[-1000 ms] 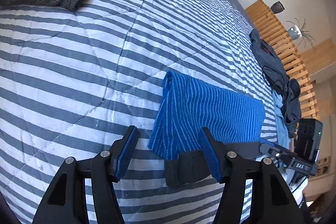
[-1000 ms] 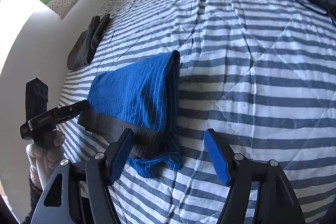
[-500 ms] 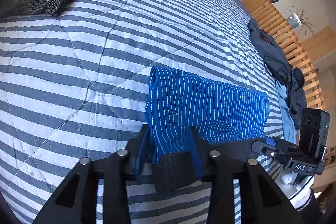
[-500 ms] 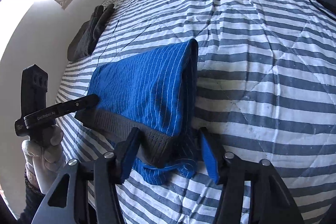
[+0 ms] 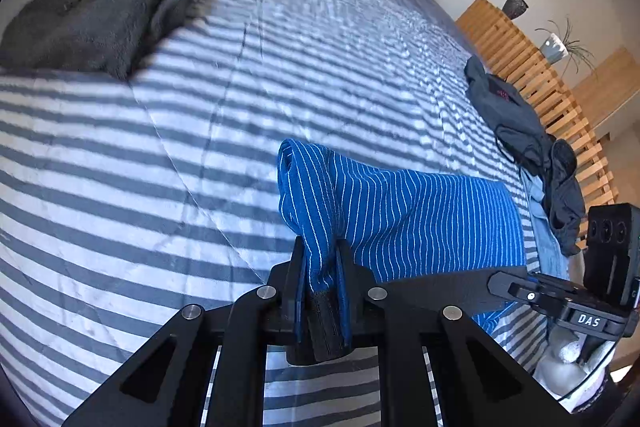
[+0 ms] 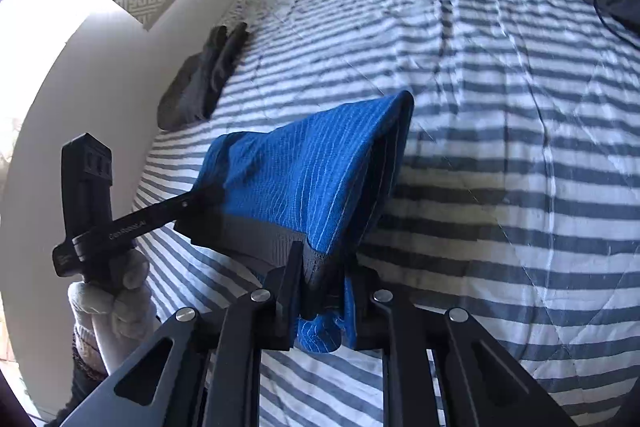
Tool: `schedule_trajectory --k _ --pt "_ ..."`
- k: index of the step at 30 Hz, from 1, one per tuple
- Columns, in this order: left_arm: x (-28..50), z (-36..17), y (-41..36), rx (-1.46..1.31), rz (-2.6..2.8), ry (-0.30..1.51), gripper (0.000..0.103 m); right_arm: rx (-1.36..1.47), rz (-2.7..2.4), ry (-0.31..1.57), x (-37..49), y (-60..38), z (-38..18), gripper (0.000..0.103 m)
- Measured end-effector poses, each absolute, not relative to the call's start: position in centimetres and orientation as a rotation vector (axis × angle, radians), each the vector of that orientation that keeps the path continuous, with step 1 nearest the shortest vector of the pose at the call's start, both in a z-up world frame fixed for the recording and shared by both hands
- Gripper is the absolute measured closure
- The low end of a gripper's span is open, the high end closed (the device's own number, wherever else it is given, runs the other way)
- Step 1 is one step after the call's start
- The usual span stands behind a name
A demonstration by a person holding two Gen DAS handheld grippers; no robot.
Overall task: Organize objects
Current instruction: 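Carry the folded shorts with both grippers onto the grey jacket and release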
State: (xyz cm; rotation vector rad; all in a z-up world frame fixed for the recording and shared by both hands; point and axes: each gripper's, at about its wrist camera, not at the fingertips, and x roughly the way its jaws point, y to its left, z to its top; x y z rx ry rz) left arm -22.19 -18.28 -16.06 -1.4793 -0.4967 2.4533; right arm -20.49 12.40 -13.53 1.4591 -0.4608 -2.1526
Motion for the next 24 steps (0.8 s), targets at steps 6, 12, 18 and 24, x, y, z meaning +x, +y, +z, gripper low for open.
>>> schedule_trajectory --k 6,12,18,24 --pt "-22.9 -11.0 -23.2 -1.335 2.609 -0.545 0.090 1.320 -2.174 -0.353 -22.5 7.2 -8.9 0.088" --pt "-26.3 -7.9 -31.3 -1.276 2.735 -0.615 0.090 1.178 -2.172 -0.313 -26.9 0.2 -5.4 0.088" --pt "-30.7 -6.2 -38.6 -1.288 2.925 -0.532 0.090 1.097 -2.159 -0.275 -32.3 -9.1 -5.0 0.088" --pt "-34.8 -7.0 -46.0 -1.291 3.015 -0.605 0.090 1.109 -2.128 -0.317 -37.5 -15.9 -7.3 0.088"
